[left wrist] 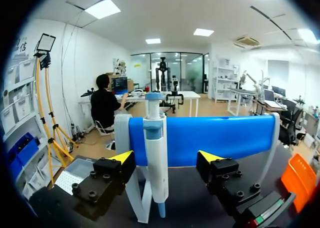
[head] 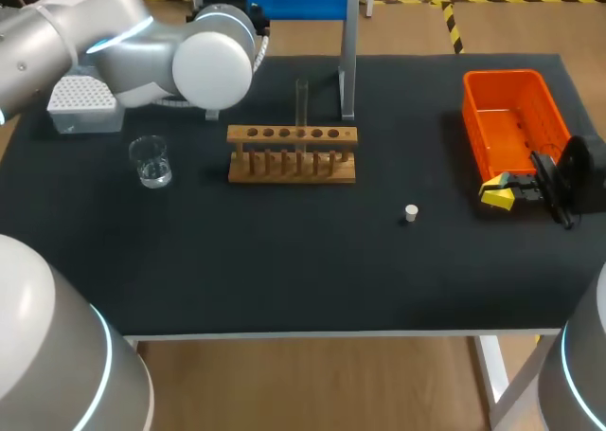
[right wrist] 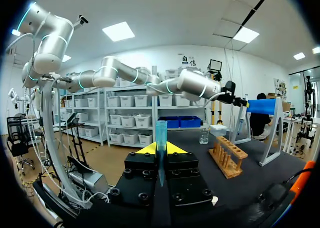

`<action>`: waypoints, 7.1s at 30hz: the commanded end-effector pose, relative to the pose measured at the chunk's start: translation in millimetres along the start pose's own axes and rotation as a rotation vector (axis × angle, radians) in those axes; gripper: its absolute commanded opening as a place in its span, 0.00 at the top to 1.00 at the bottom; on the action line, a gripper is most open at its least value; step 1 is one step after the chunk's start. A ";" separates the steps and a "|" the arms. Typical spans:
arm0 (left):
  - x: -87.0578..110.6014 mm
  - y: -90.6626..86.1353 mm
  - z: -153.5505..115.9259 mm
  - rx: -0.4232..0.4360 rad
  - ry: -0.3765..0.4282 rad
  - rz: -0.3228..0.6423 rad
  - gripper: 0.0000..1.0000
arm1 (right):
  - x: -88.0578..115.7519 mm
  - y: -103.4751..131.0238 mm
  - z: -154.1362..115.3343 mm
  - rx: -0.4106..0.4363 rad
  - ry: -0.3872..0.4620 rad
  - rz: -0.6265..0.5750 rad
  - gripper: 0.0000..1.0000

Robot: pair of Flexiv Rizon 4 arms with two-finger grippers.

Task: Invert the test tube, pick up the pipette, mount the tip to pipette, aspirate from beaker and dispense into the tube, eject the tip, return the pipette, and cap with the stopper.

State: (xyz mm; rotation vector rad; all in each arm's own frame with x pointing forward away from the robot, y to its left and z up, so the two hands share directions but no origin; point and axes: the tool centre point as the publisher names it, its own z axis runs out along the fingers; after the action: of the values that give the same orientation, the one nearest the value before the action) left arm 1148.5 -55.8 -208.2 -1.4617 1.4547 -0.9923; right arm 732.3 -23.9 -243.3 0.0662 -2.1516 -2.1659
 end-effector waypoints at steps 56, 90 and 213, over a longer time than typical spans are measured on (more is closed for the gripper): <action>-7.1 -2.3 25.6 0.014 0.010 -0.019 1.00 | 0.9 -0.2 -0.5 0.001 0.000 -0.001 1.00; -12.3 -64.9 -11.0 0.055 0.141 0.026 1.00 | 0.9 -0.2 -0.5 0.001 0.000 -0.001 1.00; 165.1 -109.1 -374.1 0.237 1.464 0.253 1.00 | 0.9 -0.2 -0.5 0.001 0.000 -0.001 1.00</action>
State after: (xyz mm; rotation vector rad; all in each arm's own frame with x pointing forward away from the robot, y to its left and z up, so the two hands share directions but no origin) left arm 836.4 -218.3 20.7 -0.1676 2.2451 -2.1216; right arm 732.2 -24.0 -243.3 0.0660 -2.1517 -2.1659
